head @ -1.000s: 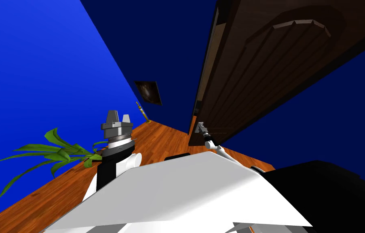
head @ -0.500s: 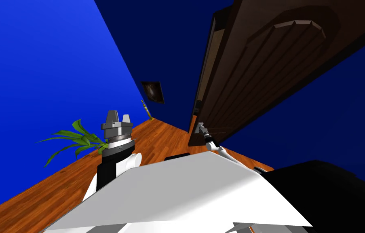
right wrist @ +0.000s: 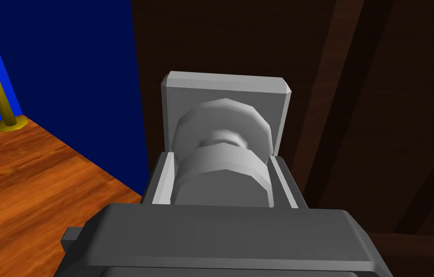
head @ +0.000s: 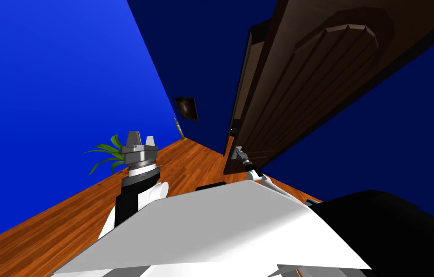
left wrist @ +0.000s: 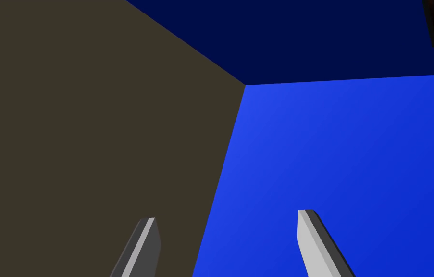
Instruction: Pull the door open
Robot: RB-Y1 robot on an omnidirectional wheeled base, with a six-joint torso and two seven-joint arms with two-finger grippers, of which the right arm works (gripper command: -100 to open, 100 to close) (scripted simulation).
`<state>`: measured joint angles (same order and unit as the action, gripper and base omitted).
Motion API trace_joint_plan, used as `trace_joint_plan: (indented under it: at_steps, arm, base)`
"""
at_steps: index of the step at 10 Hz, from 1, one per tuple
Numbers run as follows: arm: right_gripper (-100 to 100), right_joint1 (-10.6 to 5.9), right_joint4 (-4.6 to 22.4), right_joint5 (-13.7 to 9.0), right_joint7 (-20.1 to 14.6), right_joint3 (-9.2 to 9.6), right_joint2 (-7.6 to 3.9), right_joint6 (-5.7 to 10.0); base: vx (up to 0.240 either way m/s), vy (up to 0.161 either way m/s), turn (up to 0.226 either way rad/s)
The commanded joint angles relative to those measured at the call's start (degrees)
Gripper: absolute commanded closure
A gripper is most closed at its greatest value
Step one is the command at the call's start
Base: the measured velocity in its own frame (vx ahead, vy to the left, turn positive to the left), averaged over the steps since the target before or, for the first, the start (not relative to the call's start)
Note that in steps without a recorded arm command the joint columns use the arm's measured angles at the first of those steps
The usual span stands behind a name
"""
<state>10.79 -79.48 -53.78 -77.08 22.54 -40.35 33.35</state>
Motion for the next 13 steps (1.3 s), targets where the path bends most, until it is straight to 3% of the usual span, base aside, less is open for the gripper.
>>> trace_joint_plan:
  at_steps: [1,10,11,12,13]
  arm:
    - [100,0.00,0.0,0.0,0.0,0.00,0.00,0.00]
    - [100,1.84,-1.2,1.4,-4.9,4.30,-5.14,4.29]
    - [100,1.98,-1.3,1.6,-5.2,4.63,-5.56,4.64]
    - [100,1.91,-1.0,1.5,-4.9,4.43,-5.26,4.24]
    - [100,2.13,-0.9,1.9,-5.9,5.26,-6.02,5.00]
  base:
    - [-0.101,-0.019,0.031]
    - [-0.200,-0.081,0.135]
    - [-0.199,-0.076,0.125]
    - [-0.082,-0.031,0.030]
    - [-0.172,-0.071,0.112]
